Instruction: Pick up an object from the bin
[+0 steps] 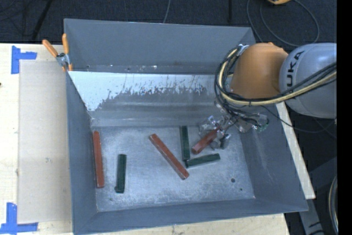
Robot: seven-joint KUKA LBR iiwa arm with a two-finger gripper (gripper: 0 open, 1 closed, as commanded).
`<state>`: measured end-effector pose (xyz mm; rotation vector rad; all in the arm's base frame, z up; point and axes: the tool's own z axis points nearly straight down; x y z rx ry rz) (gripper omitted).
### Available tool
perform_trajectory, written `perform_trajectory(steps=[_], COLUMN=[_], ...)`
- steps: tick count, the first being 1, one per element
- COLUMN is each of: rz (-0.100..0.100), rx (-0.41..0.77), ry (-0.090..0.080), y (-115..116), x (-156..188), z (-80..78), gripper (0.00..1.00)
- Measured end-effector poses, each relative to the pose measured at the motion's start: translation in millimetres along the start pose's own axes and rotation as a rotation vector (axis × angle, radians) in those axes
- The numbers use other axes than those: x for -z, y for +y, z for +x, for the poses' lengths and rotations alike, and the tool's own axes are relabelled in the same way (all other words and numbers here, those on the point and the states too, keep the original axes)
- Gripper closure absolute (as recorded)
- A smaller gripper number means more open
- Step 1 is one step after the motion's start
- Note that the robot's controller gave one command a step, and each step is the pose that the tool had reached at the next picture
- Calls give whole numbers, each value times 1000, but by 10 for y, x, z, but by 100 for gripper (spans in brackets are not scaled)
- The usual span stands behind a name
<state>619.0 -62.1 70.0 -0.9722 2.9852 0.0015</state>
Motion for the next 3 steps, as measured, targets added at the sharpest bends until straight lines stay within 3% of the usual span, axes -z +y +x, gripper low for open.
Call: perform_trajectory(steps=[2, 3], rz=[-3, -8], rx=[0, -1], ry=[4, 9], y=[10, 28], x=[27, 233], z=[9, 22], gripper=[100, 100])
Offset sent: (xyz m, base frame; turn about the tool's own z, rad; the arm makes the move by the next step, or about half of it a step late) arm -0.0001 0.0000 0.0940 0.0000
